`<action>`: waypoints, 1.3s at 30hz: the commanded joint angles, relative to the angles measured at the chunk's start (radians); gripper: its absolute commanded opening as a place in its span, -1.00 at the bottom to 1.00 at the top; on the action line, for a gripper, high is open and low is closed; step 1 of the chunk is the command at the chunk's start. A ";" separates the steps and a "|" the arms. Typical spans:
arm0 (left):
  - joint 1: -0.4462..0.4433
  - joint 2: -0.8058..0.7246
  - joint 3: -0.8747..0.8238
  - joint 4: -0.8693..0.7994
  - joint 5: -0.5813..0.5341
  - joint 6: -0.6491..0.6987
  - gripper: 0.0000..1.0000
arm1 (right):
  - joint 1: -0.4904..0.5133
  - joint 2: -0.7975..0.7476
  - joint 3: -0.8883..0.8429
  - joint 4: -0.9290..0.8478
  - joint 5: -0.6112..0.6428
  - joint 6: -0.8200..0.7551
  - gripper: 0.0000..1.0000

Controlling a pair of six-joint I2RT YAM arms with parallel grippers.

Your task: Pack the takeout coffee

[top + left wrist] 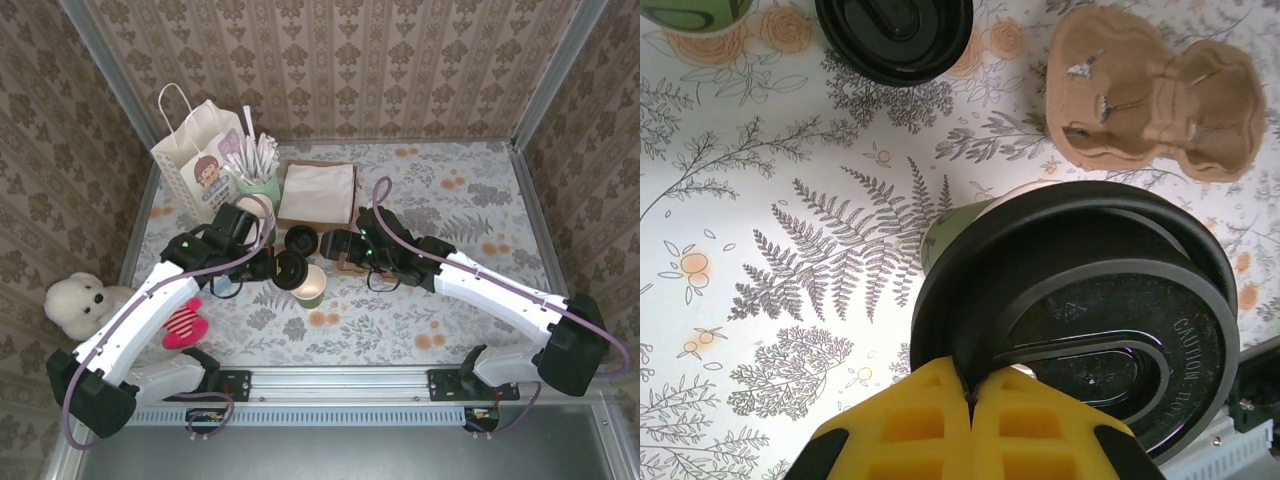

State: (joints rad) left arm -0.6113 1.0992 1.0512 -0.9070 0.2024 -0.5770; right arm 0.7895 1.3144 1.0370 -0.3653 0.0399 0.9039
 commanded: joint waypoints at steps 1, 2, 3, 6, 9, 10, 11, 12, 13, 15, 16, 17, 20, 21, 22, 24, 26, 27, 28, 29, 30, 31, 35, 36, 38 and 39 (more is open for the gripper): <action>-0.025 0.023 0.003 0.003 -0.073 -0.066 -1.00 | -0.010 -0.025 -0.040 0.042 -0.046 0.060 1.00; -0.034 0.029 -0.002 0.010 -0.072 -0.074 -1.00 | -0.012 -0.027 -0.056 0.064 -0.060 0.067 1.00; -0.044 0.035 -0.005 0.013 -0.071 -0.084 -1.00 | -0.016 -0.029 -0.069 0.083 -0.077 0.073 1.00; -0.071 0.046 -0.017 0.031 -0.088 -0.109 -1.00 | -0.033 -0.023 -0.097 0.124 -0.142 0.049 0.97; -0.085 0.054 -0.045 0.079 -0.095 -0.134 -1.00 | -0.040 -0.020 -0.111 0.113 -0.154 0.018 0.95; -0.088 0.059 -0.046 0.084 -0.097 -0.139 -1.00 | -0.040 -0.022 -0.116 0.118 -0.159 0.013 0.94; -0.089 0.065 -0.046 0.081 -0.102 -0.139 -1.00 | -0.041 -0.023 -0.122 0.127 -0.165 0.008 0.94; -0.092 0.072 -0.041 0.076 -0.108 -0.137 -1.00 | -0.044 -0.025 -0.129 0.138 -0.173 0.005 0.94; -0.095 0.078 -0.040 0.072 -0.114 -0.137 -1.00 | -0.044 -0.026 -0.133 0.148 -0.182 0.002 0.94; -0.101 0.085 -0.036 0.068 -0.119 -0.139 -1.00 | -0.046 -0.022 -0.141 0.168 -0.204 -0.006 0.93; -0.104 0.089 -0.034 0.068 -0.118 -0.139 -1.00 | -0.046 -0.020 -0.143 0.173 -0.210 -0.008 0.92; -0.106 0.093 -0.034 0.069 -0.114 -0.140 -1.00 | -0.046 -0.019 -0.146 0.180 -0.219 -0.011 0.92; -0.115 0.115 -0.020 0.059 -0.108 -0.135 -1.00 | -0.045 -0.010 -0.146 0.178 -0.241 -0.027 0.90; -0.120 0.123 -0.015 0.055 -0.107 -0.131 -1.00 | -0.046 -0.006 -0.146 0.178 -0.246 -0.031 0.88; -0.121 0.130 -0.009 0.049 -0.111 -0.129 -1.00 | -0.046 -0.005 -0.148 0.178 -0.248 -0.031 0.87; -0.125 0.141 0.004 0.032 -0.124 -0.127 -1.00 | -0.046 -0.005 -0.152 0.169 -0.233 -0.027 0.85; -0.125 0.146 0.008 0.035 -0.122 -0.120 -1.00 | -0.045 -0.014 -0.171 0.176 -0.220 -0.022 0.84; -0.125 0.148 0.011 0.034 -0.122 -0.114 -1.00 | -0.046 -0.019 -0.180 0.182 -0.218 -0.021 0.84; -0.125 0.152 0.016 0.031 -0.123 -0.110 -1.00 | -0.046 -0.025 -0.188 0.186 -0.218 -0.019 0.84; -0.125 0.157 0.020 0.027 -0.126 -0.109 -1.00 | -0.047 -0.027 -0.198 0.193 -0.222 -0.017 0.84; -0.125 0.162 0.024 0.027 -0.120 -0.105 -1.00 | -0.047 -0.029 -0.205 0.199 -0.227 -0.017 0.83; -0.125 0.166 0.024 0.029 -0.115 -0.104 -1.00 | -0.047 -0.029 -0.209 0.201 -0.231 -0.017 0.83; -0.125 0.187 0.042 0.031 -0.104 -0.089 -1.00 | -0.047 -0.021 -0.213 0.201 -0.243 -0.017 0.83; -0.127 0.193 0.049 0.032 -0.104 -0.087 -1.00 | -0.048 -0.018 -0.213 0.201 -0.245 -0.019 0.83; -0.128 0.202 0.056 0.033 -0.102 -0.084 -1.00 | -0.048 -0.015 -0.213 0.203 -0.247 -0.017 0.82; -0.129 0.207 0.058 0.031 -0.102 -0.083 -1.00 | -0.047 -0.015 -0.213 0.204 -0.247 -0.017 0.81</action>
State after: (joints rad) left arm -0.7303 1.2934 1.0763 -0.8528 0.1001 -0.6804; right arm 0.7486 1.3128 0.8284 -0.1814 -0.1848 0.8925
